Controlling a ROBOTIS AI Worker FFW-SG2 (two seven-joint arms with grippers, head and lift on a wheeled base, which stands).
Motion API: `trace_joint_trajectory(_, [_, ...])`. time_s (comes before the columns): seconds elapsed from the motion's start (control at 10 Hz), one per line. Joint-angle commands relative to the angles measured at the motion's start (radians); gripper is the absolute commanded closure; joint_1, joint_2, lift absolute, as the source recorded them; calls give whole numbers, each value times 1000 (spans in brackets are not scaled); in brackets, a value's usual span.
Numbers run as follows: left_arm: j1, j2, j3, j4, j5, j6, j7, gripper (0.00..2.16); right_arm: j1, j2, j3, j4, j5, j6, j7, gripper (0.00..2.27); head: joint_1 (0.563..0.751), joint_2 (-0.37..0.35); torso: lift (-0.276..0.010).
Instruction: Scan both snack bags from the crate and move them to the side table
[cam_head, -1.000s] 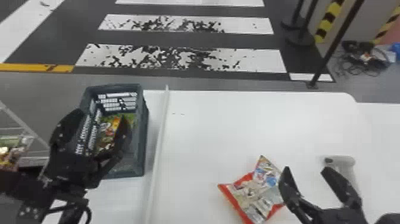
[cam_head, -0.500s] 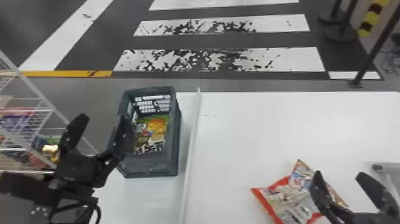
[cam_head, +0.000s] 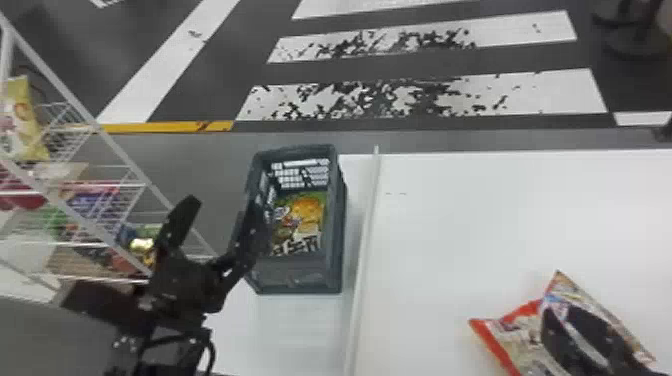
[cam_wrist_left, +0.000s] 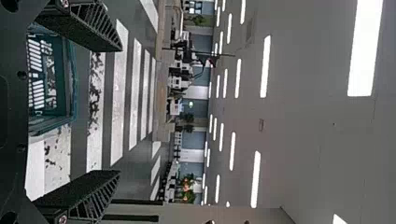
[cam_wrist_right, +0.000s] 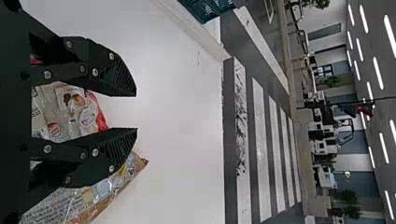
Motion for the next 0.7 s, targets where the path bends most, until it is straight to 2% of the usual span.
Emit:
trace_joint_trajectory(0.0, [0, -4, -7, 2, -2, 3, -9, 60, -11, 3, 22, 11, 26, 13, 15, 2243, 695, 287, -29])
trace_joint_trajectory(0.4, [-3, -7, -20, 10, -13, 6, -23, 60, -17, 5, 125, 29, 74, 86, 37, 2243, 695, 346, -29])
trace_joint_trajectory(0.6, [-5, -7, -23, 17, -13, 6, -28, 60, -11, 5, 153, 29, 85, 108, 37, 2243, 695, 350, -29])
